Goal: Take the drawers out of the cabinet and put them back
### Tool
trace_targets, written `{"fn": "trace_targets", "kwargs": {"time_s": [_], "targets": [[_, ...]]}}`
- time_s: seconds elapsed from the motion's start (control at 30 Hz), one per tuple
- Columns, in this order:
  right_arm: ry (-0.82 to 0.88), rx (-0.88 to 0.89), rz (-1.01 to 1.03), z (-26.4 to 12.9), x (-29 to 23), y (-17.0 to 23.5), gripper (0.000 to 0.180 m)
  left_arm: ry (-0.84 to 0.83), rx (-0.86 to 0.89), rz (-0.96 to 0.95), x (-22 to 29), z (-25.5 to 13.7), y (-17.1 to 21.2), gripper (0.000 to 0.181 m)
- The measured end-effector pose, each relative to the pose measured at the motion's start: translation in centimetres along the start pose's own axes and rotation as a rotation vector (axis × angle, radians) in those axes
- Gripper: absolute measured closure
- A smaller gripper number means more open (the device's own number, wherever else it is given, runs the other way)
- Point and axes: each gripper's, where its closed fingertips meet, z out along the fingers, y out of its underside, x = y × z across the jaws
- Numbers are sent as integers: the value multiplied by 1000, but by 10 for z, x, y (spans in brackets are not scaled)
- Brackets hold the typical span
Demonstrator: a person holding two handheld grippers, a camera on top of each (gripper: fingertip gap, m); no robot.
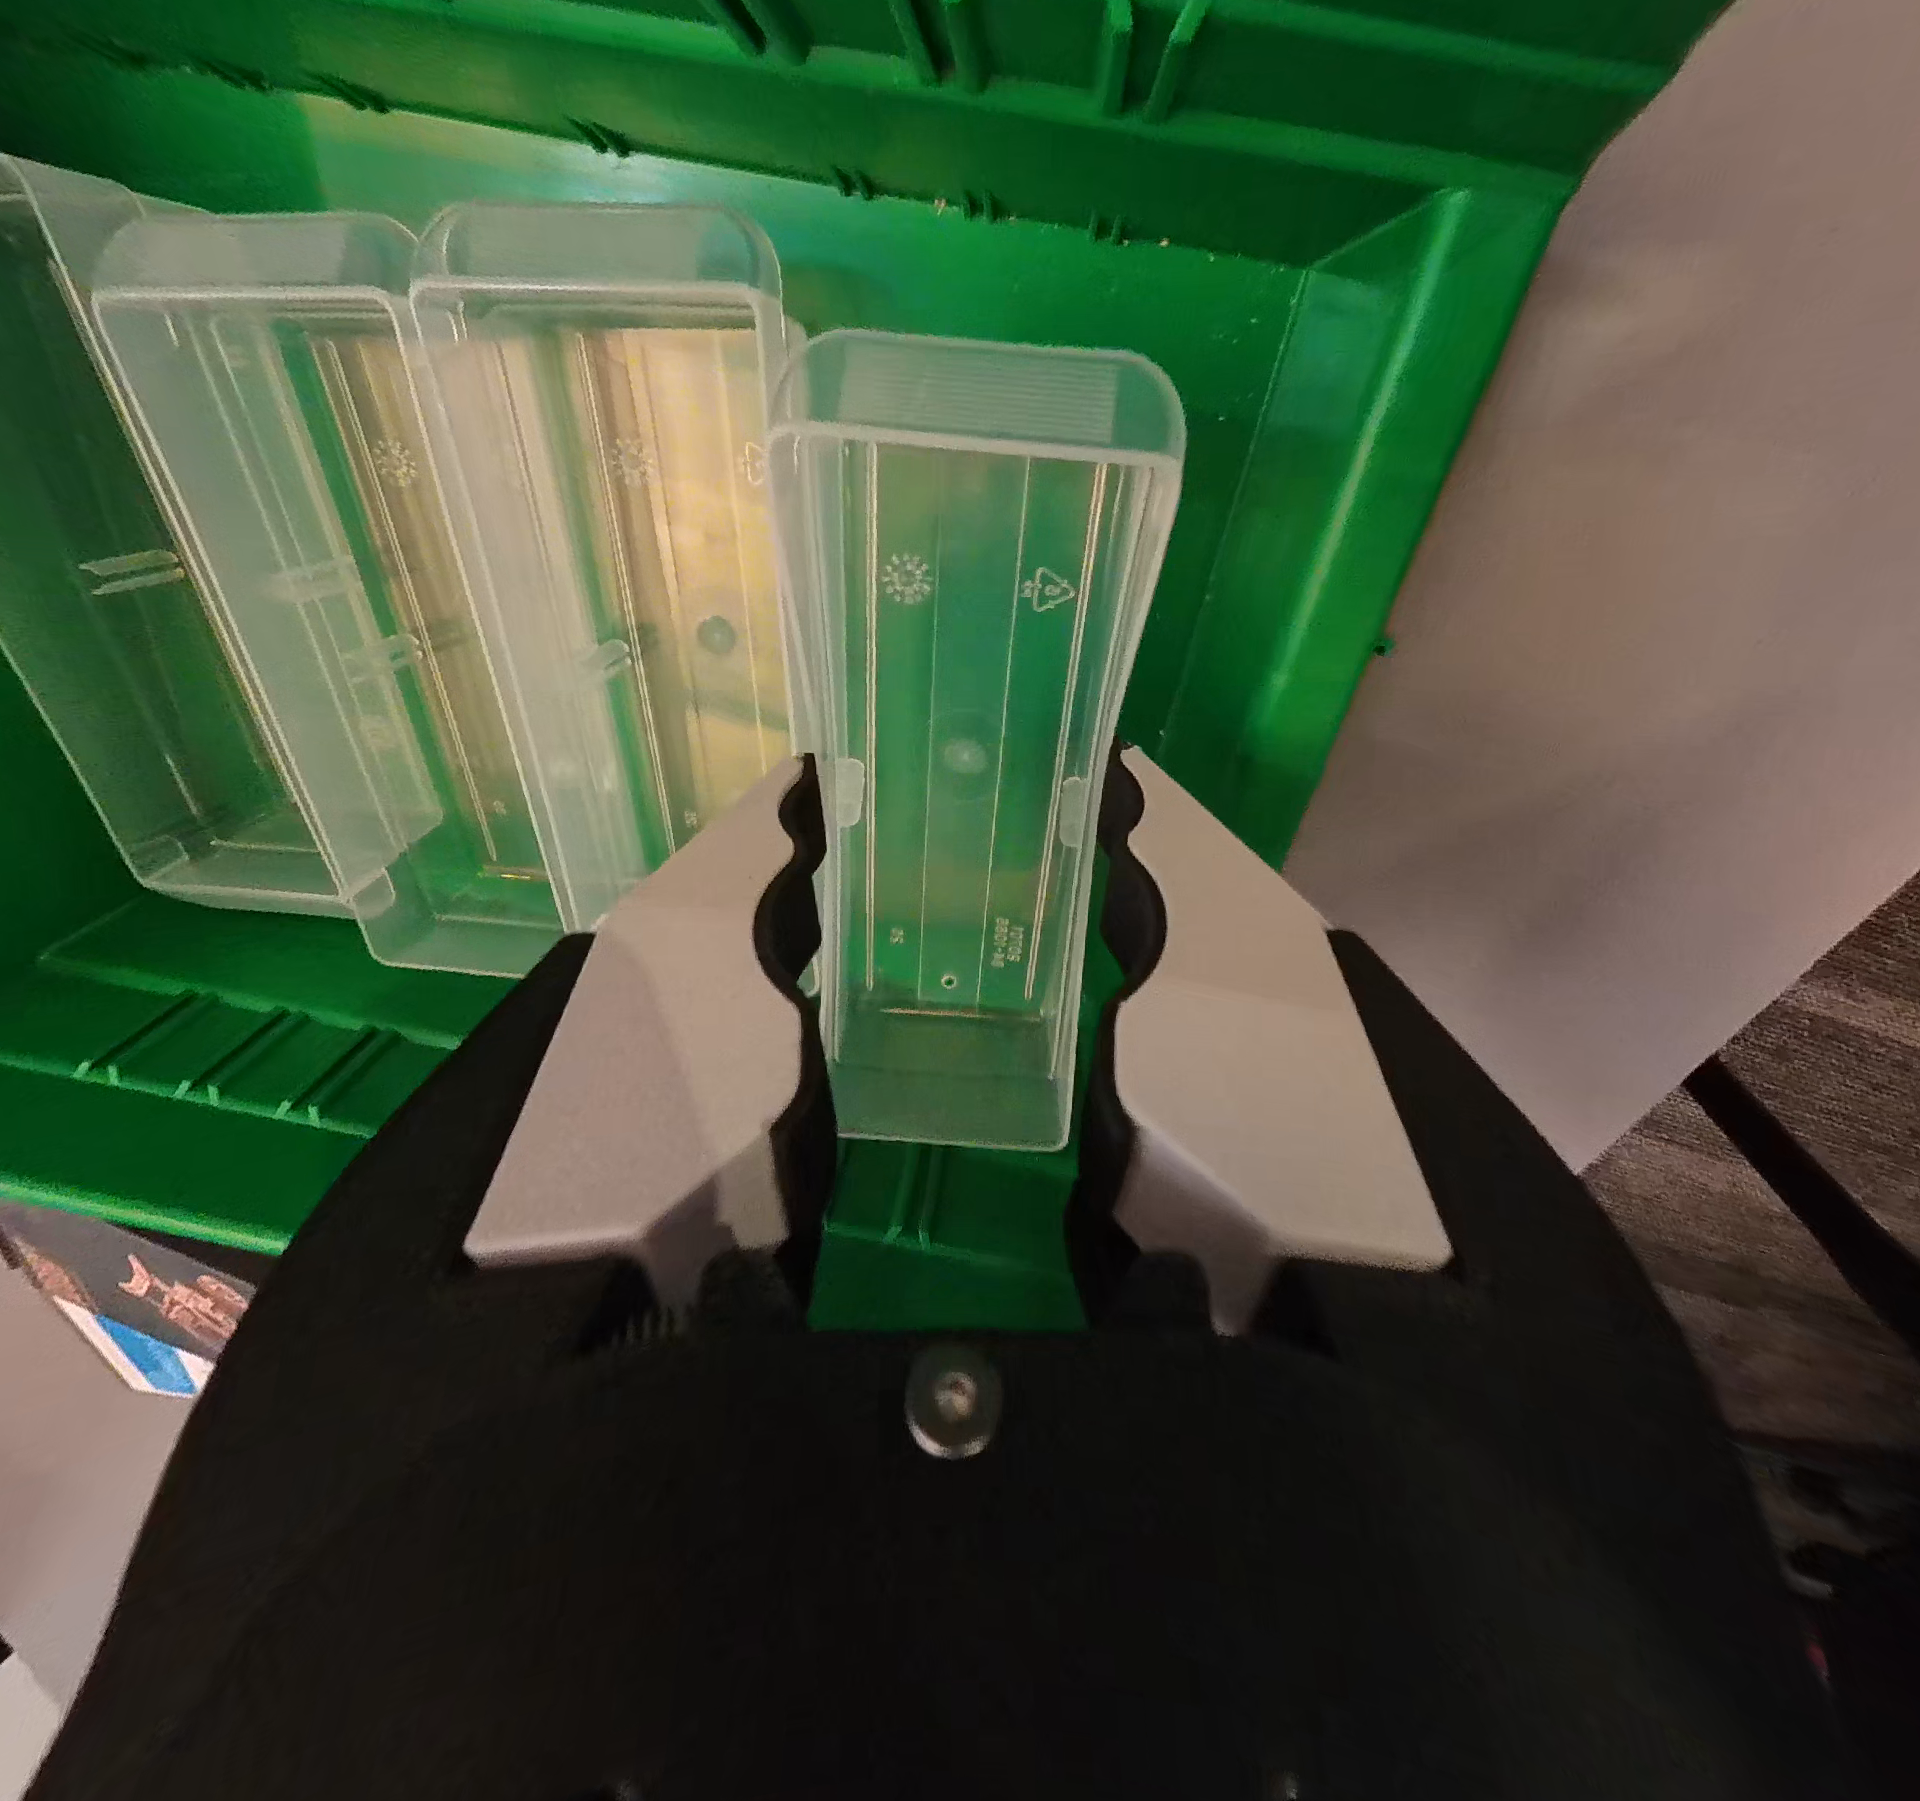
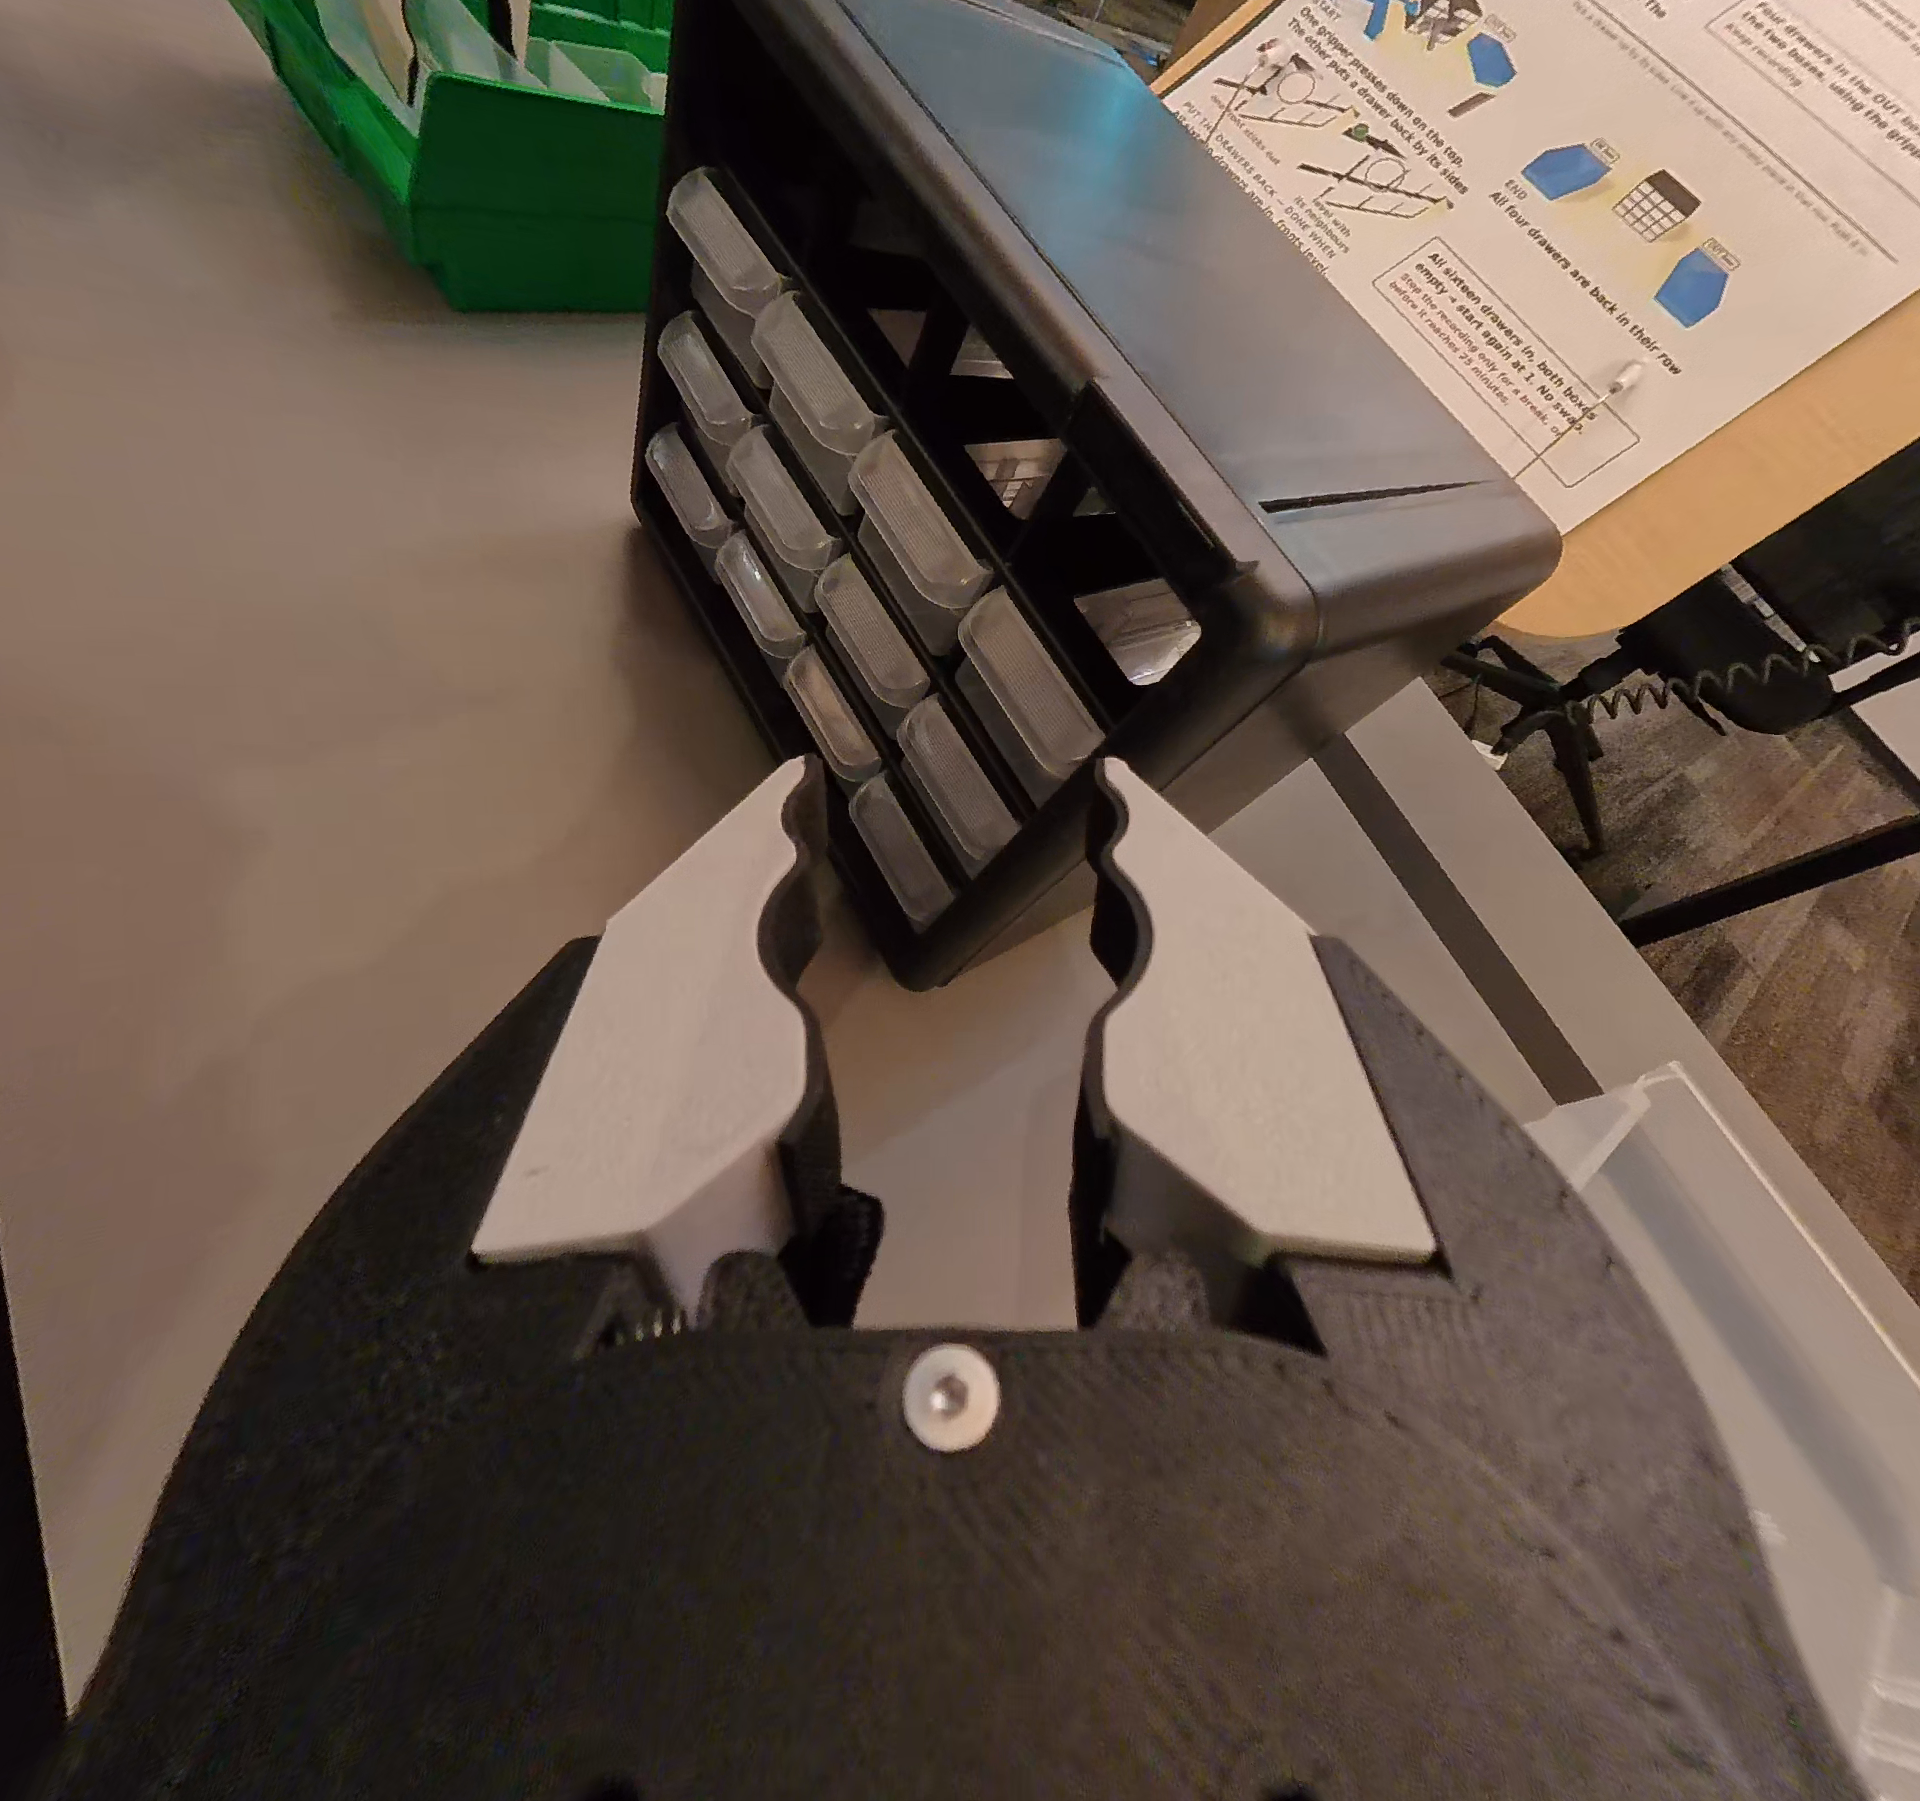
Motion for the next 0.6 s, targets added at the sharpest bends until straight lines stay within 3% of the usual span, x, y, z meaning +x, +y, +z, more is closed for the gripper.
{"fn": "trace_targets", "kwargs": {"time_s": [0.4,0.6], "targets": [[-12,1,3,4,-3,2,131,-34,22,38,6,-29,-11,130],[-8,3,4,2,-2,2,132,-76,52,85,21,-70,-33,129]]}}
